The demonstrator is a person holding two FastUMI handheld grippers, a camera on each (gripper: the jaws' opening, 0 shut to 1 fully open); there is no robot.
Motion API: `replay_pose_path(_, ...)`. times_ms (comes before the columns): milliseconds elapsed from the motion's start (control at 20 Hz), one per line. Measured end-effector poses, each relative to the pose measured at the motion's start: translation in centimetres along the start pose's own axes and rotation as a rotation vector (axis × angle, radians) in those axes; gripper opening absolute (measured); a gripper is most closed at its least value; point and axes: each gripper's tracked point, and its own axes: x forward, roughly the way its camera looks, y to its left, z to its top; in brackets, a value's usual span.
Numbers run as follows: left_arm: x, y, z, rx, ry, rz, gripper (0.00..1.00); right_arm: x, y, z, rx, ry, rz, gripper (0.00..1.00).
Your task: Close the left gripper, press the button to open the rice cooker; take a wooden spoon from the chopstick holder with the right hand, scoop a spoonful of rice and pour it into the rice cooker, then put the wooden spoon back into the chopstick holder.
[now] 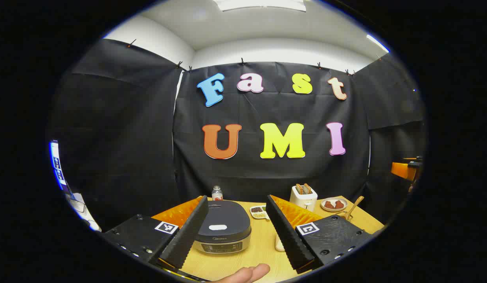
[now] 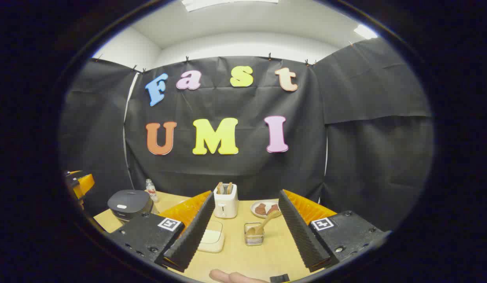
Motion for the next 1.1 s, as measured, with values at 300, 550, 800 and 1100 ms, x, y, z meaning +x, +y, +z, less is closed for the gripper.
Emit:
replay_pose_path(300,-0.4,-0.7,0.4,0.008,-0.012,-0.033,0.94,-0.8,-1.2,0.2,0.014,-0.011,-0.01,1.0)
replay_pose_path(550,-0.1,-0.9,-0.6,0.034,0.017,-0.026,0.93,-1.8,-1.9,0.9,0.003,-0.051,-0.019,1.0)
replay_pose_path(800,0.6,-0.6,-0.5,0.017,0.018,-0.008,0.93,-2.1,-2.7,0.4,-0.001,-0.061,-0.025,1.0)
replay_pose_path(1100,2.1,-0.8,-1.2,0.016,0.055,-0.024,0.73,-2.6,-2.9,-0.3,0.022,-0.075,-0.002,1.0)
